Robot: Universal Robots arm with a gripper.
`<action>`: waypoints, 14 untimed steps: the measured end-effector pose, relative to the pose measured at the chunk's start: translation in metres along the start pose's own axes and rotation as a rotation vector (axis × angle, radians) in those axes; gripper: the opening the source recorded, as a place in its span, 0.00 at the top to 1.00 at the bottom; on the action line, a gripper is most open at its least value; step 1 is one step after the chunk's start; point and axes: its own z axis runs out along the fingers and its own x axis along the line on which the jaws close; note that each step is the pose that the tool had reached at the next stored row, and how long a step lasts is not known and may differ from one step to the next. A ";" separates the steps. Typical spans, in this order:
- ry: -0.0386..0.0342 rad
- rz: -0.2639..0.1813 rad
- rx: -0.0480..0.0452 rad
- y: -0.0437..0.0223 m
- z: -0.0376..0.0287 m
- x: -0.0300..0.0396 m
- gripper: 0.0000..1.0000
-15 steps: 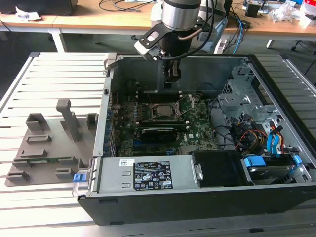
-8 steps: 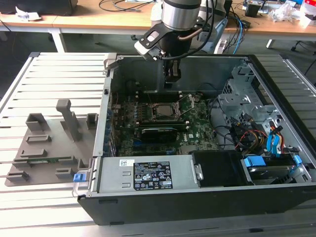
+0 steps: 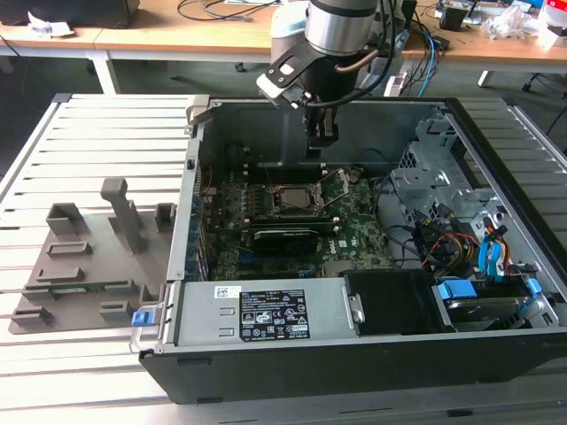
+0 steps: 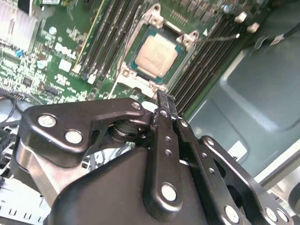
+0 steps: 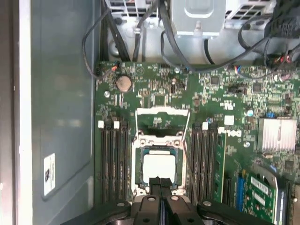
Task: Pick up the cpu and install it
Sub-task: 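Close the cpu cover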
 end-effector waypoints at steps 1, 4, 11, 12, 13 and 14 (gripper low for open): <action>0.0000 0.000 0.0001 0.0035 -0.0001 0.0000 0.89; 0.0002 0.000 0.0007 0.0216 -0.0003 -0.0002 0.89; -0.0009 0.000 0.0011 0.0578 -0.0004 -0.0007 0.89; -0.0013 0.000 0.0011 0.0613 -0.0005 -0.0007 0.89; -0.0015 0.000 0.0011 0.0633 -0.0005 -0.0008 0.89; -0.0018 0.000 0.0011 0.0659 -0.0005 -0.0008 0.89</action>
